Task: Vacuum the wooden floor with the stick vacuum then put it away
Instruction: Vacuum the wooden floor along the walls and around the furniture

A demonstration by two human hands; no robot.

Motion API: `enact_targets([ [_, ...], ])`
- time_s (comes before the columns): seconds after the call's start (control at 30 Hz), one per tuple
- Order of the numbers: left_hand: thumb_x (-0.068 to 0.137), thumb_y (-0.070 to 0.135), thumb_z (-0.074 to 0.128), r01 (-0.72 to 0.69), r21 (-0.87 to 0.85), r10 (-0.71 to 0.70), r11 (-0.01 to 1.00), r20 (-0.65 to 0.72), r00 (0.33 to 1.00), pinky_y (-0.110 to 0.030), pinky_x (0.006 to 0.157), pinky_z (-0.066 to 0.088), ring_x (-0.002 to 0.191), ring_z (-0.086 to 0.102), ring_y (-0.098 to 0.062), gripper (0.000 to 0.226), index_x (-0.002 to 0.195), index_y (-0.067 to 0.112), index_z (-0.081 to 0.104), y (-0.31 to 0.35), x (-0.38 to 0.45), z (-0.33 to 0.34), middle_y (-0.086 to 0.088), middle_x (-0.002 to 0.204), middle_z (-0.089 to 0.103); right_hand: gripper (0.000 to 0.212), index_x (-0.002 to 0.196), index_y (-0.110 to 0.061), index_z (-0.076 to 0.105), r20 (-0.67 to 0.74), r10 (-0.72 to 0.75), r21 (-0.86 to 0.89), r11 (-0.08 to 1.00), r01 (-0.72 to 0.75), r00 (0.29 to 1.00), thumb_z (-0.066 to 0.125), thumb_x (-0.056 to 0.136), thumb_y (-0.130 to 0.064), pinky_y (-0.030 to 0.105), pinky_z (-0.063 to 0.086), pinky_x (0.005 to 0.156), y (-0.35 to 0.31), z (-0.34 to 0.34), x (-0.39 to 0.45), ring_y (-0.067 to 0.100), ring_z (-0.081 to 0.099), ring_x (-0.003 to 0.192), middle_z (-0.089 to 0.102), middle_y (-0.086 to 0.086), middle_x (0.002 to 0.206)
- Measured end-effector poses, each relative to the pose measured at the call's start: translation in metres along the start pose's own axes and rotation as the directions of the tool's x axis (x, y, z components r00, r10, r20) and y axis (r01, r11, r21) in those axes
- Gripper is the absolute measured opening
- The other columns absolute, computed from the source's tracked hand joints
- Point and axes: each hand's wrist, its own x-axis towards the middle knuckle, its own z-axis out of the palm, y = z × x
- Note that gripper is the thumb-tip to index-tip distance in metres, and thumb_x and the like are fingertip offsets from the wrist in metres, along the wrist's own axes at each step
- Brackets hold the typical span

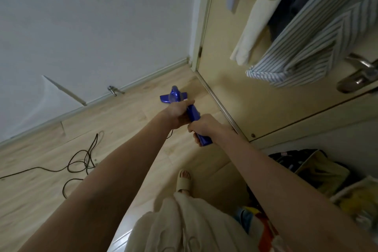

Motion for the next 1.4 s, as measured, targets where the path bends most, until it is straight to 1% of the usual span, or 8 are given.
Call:
enact_targets([
  [0.2, 0.096, 0.016, 0.057, 0.002, 0.052, 0.001, 0.999, -0.063, 0.998, -0.035, 0.081, 0.049, 0.085, 0.061, -0.025, 0.033, 0.123, 0.003, 0.044, 0.03, 0.051, 0.007, -0.014, 0.097, 0.057, 0.029, 0.115, -0.003, 0.049, 0.013, -0.016, -0.061, 0.998, 0.017, 1.0, 0.059, 0.088, -0.006, 0.024, 0.045, 0.047, -0.015, -0.017, 0.055, 0.015, 0.053, 0.052, 0.056, 0.007, 0.071],
  [0.43, 0.096, 0.016, 0.058, 0.029, 0.056, -0.023, 0.998, -0.095, 0.995, -0.036, 0.082, 0.048, 0.091, 0.06, -0.026, 0.04, 0.129, -0.001, 0.044, 0.049, 0.075, 0.007, -0.013, 0.097, 0.057, 0.023, 0.107, -0.003, 0.051, 0.022, -0.038, -0.109, 0.993, 0.04, 0.999, 0.059, 0.086, -0.007, 0.029, 0.048, 0.053, -0.021, -0.022, 0.092, 0.018, 0.054, 0.049, 0.057, 0.008, 0.066],
  [0.53, 0.096, 0.016, 0.057, 0.038, 0.066, -0.031, 0.997, -0.104, 0.994, -0.036, 0.083, 0.049, 0.083, 0.06, -0.023, 0.039, 0.129, -0.001, 0.044, 0.051, 0.075, 0.003, -0.012, 0.094, 0.056, 0.026, 0.109, -0.003, 0.051, 0.019, -0.039, -0.082, 0.996, 0.04, 0.999, 0.059, 0.085, -0.005, 0.028, 0.048, 0.052, -0.021, -0.015, 0.095, 0.018, 0.054, 0.048, 0.056, 0.008, 0.067],
  [0.7, 0.095, 0.016, 0.059, 0.03, 0.081, -0.021, 0.996, -0.113, 0.993, -0.037, 0.086, 0.049, 0.081, 0.06, -0.022, 0.035, 0.123, -0.002, 0.048, 0.047, 0.066, -0.013, -0.013, 0.093, 0.057, 0.029, 0.11, -0.003, 0.051, 0.012, -0.049, -0.061, 0.997, 0.05, 0.999, 0.059, 0.082, -0.005, 0.033, 0.05, 0.062, -0.022, 0.006, 0.089, 0.019, 0.054, 0.056, 0.056, 0.008, 0.074],
  [0.93, 0.094, 0.017, 0.06, 0.014, 0.109, -0.006, 0.994, -0.074, 0.997, -0.035, 0.08, 0.049, 0.081, 0.061, -0.022, 0.036, 0.124, 0.0, 0.047, 0.025, 0.026, -0.034, -0.015, 0.096, 0.058, 0.027, 0.111, -0.004, 0.049, 0.03, 0.005, 0.018, 1.0, -0.006, 1.0, 0.057, 0.085, -0.002, 0.027, 0.047, 0.049, -0.013, 0.034, 0.047, 0.017, 0.053, 0.055, 0.054, 0.009, 0.076],
  [1.13, 0.094, 0.017, 0.061, 0.018, 0.125, -0.014, 0.992, -0.028, 0.999, -0.033, 0.069, 0.051, 0.081, 0.062, -0.023, 0.032, 0.117, 0.001, 0.046, -0.024, -0.027, -0.064, -0.016, 0.097, 0.059, 0.028, 0.113, -0.006, 0.05, 0.016, -0.001, 0.023, 1.0, 0.001, 1.0, 0.057, 0.086, -0.003, 0.023, 0.047, 0.051, 0.015, 0.078, -0.019, 0.015, 0.055, 0.061, 0.055, 0.007, 0.077],
  [1.3, 0.094, 0.016, 0.059, 0.032, 0.109, -0.032, 0.994, -0.003, 0.999, -0.032, 0.061, 0.052, 0.079, 0.061, -0.022, 0.043, 0.132, 0.001, 0.043, -0.079, -0.077, -0.097, -0.014, 0.099, 0.059, 0.027, 0.113, -0.005, 0.053, -0.008, 0.019, 0.015, 1.0, -0.019, 1.0, 0.056, 0.086, -0.004, 0.024, 0.048, 0.055, 0.049, 0.129, -0.082, 0.014, 0.056, 0.061, 0.057, 0.007, 0.076],
  [1.4, 0.096, 0.018, 0.056, 0.061, 0.105, -0.063, 0.993, 0.013, 0.998, -0.034, 0.058, 0.055, 0.08, 0.059, -0.022, 0.038, 0.128, 0.0, 0.045, -0.104, -0.104, -0.114, -0.016, 0.108, 0.058, 0.024, 0.108, -0.005, 0.057, -0.021, 0.022, -0.007, 1.0, -0.022, 1.0, 0.056, 0.084, -0.006, 0.027, 0.049, 0.061, 0.063, 0.155, -0.112, 0.016, 0.057, 0.063, 0.059, 0.007, 0.076],
])
